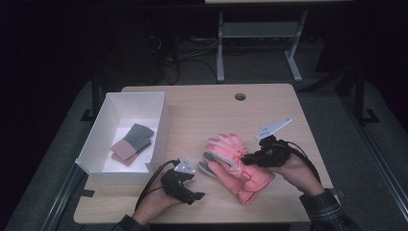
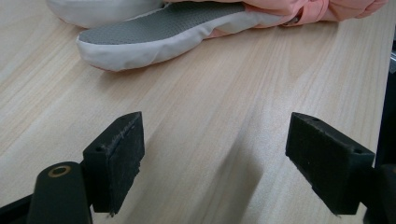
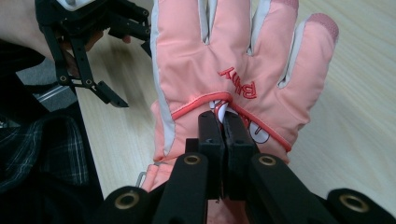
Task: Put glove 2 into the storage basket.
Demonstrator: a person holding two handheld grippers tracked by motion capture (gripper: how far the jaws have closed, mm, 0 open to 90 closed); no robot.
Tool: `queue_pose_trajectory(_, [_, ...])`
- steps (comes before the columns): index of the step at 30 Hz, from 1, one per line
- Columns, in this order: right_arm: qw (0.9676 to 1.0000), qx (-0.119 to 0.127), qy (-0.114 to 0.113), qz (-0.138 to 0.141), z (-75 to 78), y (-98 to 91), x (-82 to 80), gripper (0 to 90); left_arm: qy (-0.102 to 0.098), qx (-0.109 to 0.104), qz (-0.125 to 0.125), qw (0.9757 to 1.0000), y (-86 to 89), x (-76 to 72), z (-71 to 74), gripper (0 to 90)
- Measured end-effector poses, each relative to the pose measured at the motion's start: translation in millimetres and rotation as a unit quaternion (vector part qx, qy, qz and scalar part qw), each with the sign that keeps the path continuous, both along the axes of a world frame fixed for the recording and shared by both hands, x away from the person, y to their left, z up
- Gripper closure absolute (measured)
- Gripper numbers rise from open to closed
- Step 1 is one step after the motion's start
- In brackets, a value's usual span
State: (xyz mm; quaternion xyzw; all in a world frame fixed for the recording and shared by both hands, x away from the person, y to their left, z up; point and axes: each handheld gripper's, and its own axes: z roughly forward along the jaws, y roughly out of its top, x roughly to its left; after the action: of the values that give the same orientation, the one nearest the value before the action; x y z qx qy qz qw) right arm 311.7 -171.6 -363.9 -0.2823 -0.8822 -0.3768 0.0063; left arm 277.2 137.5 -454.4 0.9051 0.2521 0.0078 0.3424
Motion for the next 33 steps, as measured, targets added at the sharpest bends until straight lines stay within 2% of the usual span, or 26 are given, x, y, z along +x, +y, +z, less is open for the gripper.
queue_pose_trajectory(9, [0.9996, -0.017, 0.017, 0.010, -22.1, 21.8, 5.2, 88.2, 0.001, 0.004, -0.005, 1.0000, -0.9, 0.3, -1.9, 19.2])
queue_pose_trajectory(17, [0.9990, -0.038, 0.021, 0.011, -35.2, 28.2, 7.1, 87.2, -0.002, 0.003, -0.004, 1.0000, -1.2, -0.8, -1.7, 19.2])
queue_pose_trajectory(20, [0.9987, -0.045, 0.022, 0.010, -39.1, 29.8, 8.2, 83.9, -0.004, 0.004, -0.005, 1.0000, -0.6, -0.4, -0.8, 19.2])
queue_pose_trajectory(23, [0.9988, -0.042, 0.023, 0.012, -39.6, 28.4, 8.8, 80.7, -0.004, 0.005, -0.005, 1.0000, -1.1, -0.4, -0.7, 19.2])
queue_pose_trajectory(27, [0.9995, -0.023, 0.023, 0.005, -33.7, 23.5, 7.5, 66.2, -0.008, 0.007, -0.009, 0.9999, -0.9, -1.0, 0.0, 19.2])
queue_pose_trajectory(30, [1.0000, -0.008, 0.001, -0.005, -23.2, 15.8, 5.7, 61.2, -0.008, 0.005, -0.009, 0.9999, 0.1, -0.4, 1.4, 19.9])
queue_pose_trajectory(31, [0.9999, 0.000, -0.009, -0.011, -19.1, 11.7, 5.2, 60.0, -0.004, -0.003, -0.007, 1.0000, 0.1, -0.7, 1.9, 22.3])
queue_pose_trajectory(33, [0.9995, 0.007, -0.022, -0.024, -13.0, 4.5, 4.1, 60.5, -0.007, -0.006, -0.004, 0.9999, 0.6, -1.5, 4.4, 25.1])
